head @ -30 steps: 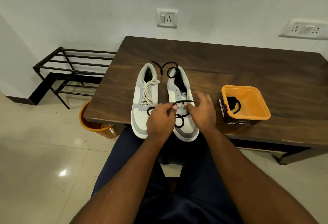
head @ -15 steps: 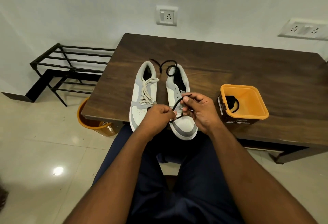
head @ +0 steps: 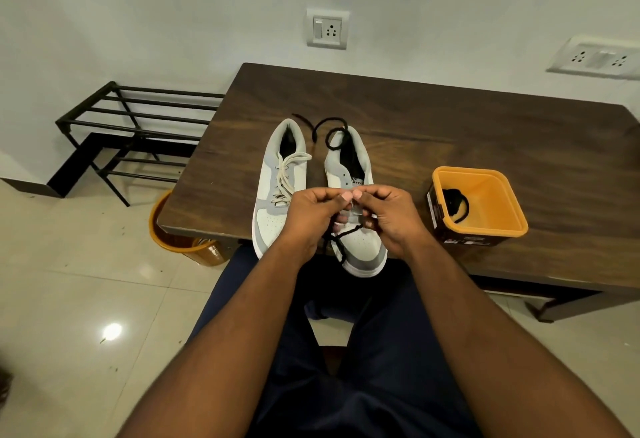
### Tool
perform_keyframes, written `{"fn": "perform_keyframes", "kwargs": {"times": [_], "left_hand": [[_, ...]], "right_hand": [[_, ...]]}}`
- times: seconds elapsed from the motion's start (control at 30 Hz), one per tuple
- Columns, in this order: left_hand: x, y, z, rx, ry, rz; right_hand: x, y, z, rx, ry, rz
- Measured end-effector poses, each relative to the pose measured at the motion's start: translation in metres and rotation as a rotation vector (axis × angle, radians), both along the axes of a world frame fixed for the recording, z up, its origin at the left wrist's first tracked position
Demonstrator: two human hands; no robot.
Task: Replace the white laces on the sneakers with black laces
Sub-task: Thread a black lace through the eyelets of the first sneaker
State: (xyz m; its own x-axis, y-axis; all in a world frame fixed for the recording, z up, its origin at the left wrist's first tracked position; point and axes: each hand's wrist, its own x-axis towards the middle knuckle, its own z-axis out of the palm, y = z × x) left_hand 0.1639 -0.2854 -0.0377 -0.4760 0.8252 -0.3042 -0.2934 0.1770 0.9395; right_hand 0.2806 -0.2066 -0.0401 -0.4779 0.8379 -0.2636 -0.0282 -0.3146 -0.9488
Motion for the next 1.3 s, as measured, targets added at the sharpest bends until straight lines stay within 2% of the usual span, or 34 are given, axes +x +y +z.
{"fn": "perform_keyframes", "kwargs": {"times": [0.1, 0.2, 0.27, 0.37, 0.47, 0.83, 1.13, 1.3], "left_hand": [[-0.003, 0.001, -0.004, -0.043, 0.053, 0.025], [-0.009, 0.003, -0.009, -0.079, 0.236, 0.082], [-0.011, 0.006, -0.017, -0.115, 0.363, 0.069], [-0.009, 0.009, -0.027, -0.167, 0.525, 0.027], [-0.006, 0.011, -0.038, -0.182, 0.620, 0.015], [0.006, 0.013, -0.043, -0.116, 0.722, 0.092], [0.015, 0.010, -0.056, -0.131, 0.712, 0.095], [0.014, 0.012, -0.059, -0.127, 0.723, 0.088]], "right_hand": [[-0.001, 0.001, -0.002, 0.003, -0.023, 0.042], [-0.002, 0.002, -0.007, 0.030, -0.085, -0.091], [-0.004, 0.004, -0.012, 0.055, -0.223, -0.166], [-0.010, 0.005, -0.016, 0.156, -0.505, -0.058], [-0.015, 0.009, -0.019, 0.224, -0.628, -0.021], [-0.014, 0.000, -0.031, 0.245, -0.424, -0.090], [-0.010, 0.002, -0.027, 0.167, -0.389, -0.074], [-0.010, 0.001, -0.030, 0.254, -0.398, -0.056]]}}
